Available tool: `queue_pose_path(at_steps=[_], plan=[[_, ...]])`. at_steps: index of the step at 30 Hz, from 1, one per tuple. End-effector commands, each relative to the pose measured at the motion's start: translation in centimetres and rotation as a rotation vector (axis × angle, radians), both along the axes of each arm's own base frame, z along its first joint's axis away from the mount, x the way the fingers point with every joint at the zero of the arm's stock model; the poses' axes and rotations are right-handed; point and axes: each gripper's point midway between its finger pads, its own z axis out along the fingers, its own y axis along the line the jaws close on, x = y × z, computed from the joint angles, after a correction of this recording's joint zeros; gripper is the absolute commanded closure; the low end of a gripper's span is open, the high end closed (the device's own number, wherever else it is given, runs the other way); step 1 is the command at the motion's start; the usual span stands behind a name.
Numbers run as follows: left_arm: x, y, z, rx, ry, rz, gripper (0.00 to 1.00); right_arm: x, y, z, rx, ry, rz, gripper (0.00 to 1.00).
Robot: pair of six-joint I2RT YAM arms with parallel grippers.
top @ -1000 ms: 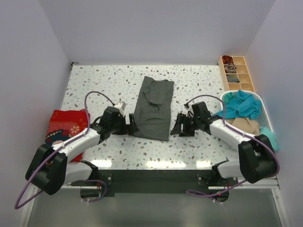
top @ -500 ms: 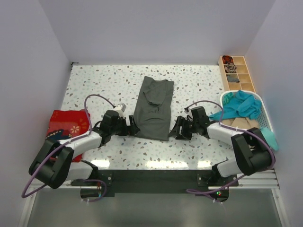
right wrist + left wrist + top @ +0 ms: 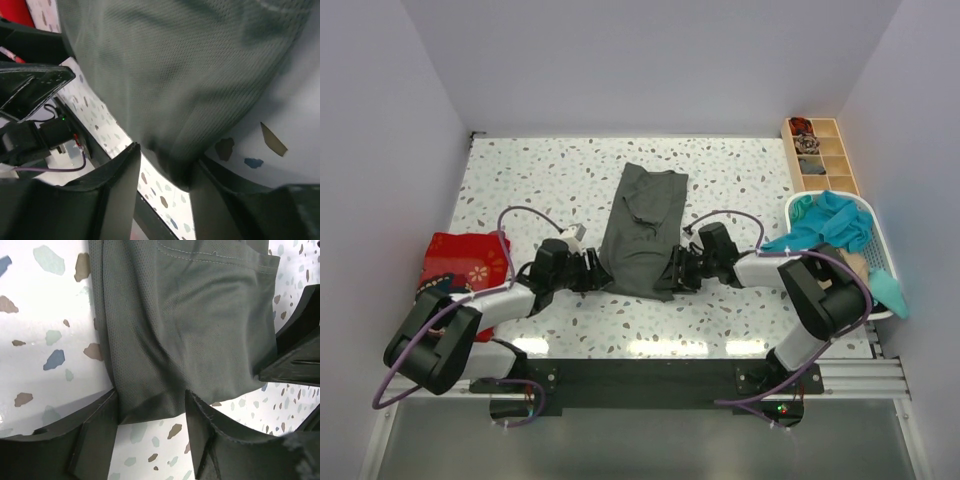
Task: Fold and stack the t-shirts
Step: Grab one side of the 2/3 rectangular tshirt with both arms, then fold the long partially folded tshirt into a neat square
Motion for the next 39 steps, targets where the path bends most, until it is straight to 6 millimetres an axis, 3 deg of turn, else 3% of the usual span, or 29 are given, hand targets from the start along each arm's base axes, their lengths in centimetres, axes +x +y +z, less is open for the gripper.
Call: queue_pose_path(at_steps=[1, 5, 6, 8, 9, 14, 19, 23, 26, 27, 33, 39], plan=[[-3.7, 1.2, -3.5, 0.044, 0.169, -0.003, 0.47, -1.4, -0.9, -3.7, -0.129, 0.065, -0.022, 0.59], [-4.0, 1.0, -3.8, 0.042, 0.179, -0.015, 0.66, -1.2, -1.1, -3.8, -0.143, 0.051, -0.025, 0.77], [-4.0, 1.0, -3.8, 0.044, 0.182, -0.016, 0.78, -1.1, -1.2, -3.8, -0.149, 0.042, -0.02, 0.8], [-4.5, 1.0, -4.0, 0.056, 0.19, -0.028, 0.89, -1.3, -1.4, -3.4, -0.157, 0.033, -0.018, 0.87], [-4.6, 1.0, -4.0, 0.06, 0.193, -0.029, 0.99, -1.1, -1.5, -3.2, -0.162, 0.022, -0.017, 0.87], [-6.0, 0.9, -3.9, 0.073, 0.205, -0.052, 1.0, -1.7, -2.3, -2.4, -0.192, 0.006, -0.006, 0.92], [-7.8, 0.5, -2.7, 0.05, 0.221, -0.085, 1.0, -3.9, -3.4, -2.4, -0.215, 0.042, 0.029, 0.93], [-10.7, 0.5, -1.8, 0.041, 0.262, -0.121, 1.0, -5.6, -3.5, -0.3, -0.163, 0.027, 0.076, 0.93], [-12.0, -0.5, -0.2, -0.01, 0.251, -0.139, 1.0, -6.8, -3.9, 0.7, -0.149, 0.013, 0.1, 0.93], [-12.1, -0.7, 0.2, -0.018, 0.254, -0.129, 1.0, -7.2, -4.0, 1.9, -0.131, -0.014, 0.106, 0.92], [-10.3, -1.3, 4.3, -0.039, 0.158, -0.091, 1.0, -7.1, -4.2, 5.4, -0.098, -0.123, 0.113, 0.89], [-6.8, -2.0, 7.9, 0.008, 0.064, -0.052, 1.0, -4.6, -3.2, 8.1, -0.094, -0.219, 0.13, 0.88]])
